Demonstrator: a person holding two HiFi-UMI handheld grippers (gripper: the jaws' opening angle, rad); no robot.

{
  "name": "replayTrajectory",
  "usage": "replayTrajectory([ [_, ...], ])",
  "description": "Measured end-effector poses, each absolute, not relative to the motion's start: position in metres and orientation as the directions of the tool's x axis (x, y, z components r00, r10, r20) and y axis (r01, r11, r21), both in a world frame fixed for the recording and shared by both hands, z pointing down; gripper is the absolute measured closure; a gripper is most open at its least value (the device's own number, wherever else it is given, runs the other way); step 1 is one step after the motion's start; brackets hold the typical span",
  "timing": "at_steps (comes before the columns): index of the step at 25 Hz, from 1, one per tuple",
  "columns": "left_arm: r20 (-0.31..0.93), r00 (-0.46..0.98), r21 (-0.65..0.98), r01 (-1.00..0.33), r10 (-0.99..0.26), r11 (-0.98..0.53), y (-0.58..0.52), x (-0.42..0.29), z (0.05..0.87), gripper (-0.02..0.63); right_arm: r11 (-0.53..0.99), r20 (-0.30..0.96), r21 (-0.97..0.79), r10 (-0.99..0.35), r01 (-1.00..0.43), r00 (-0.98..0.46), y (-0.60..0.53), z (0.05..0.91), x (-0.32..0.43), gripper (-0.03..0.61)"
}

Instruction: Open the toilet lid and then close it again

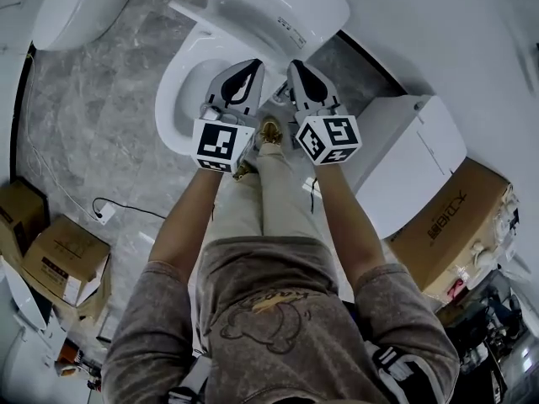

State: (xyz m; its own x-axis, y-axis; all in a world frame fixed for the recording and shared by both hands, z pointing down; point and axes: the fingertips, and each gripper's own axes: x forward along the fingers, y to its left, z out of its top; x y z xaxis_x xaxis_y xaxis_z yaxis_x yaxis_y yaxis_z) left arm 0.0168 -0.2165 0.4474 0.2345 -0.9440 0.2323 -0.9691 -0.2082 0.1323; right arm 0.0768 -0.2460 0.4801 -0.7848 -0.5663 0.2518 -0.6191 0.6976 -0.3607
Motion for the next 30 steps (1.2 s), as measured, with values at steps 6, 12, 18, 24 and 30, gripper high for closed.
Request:
replayTrajectory([
  [6,0.25,0.245,0.143,-0.966,-0.937,-0.215,-0.269,0.032,0.445,0.604,0.657,0.291,-0.375,-0.587,-0.654,-0.756,-0.288,0.482,0.102,0.552],
  [12,0.257,0.262,0.139,-0.963,-0.93,-0.233,-0.313,0.044,0.448,0.604,0.649,0.308,-0.374,-0.588,-0.663,-0.748,-0.326,0.485,0.113,0.552],
  [18,0.267,0.279,0.154,-0.957,-0.922,-0.245,-0.346,0.051,0.457,0.606,0.645,0.319,-0.368,-0.589,-0.669,-0.743,-0.35,0.485,0.119,0.552],
  [24,0.27,0.299,0.14,-0.953,-0.915,-0.269,-0.361,0.057,0.448,0.605,0.643,0.317,-0.366,-0.594,-0.673,-0.739,-0.371,0.477,0.123,0.552],
  [30,0.254,0.287,0.1,-0.958,-0.924,-0.27,-0.38,0.04,0.409,0.605,0.649,0.29,-0.367,-0.601,-0.666,-0.745,-0.386,0.443,0.115,0.552],
])
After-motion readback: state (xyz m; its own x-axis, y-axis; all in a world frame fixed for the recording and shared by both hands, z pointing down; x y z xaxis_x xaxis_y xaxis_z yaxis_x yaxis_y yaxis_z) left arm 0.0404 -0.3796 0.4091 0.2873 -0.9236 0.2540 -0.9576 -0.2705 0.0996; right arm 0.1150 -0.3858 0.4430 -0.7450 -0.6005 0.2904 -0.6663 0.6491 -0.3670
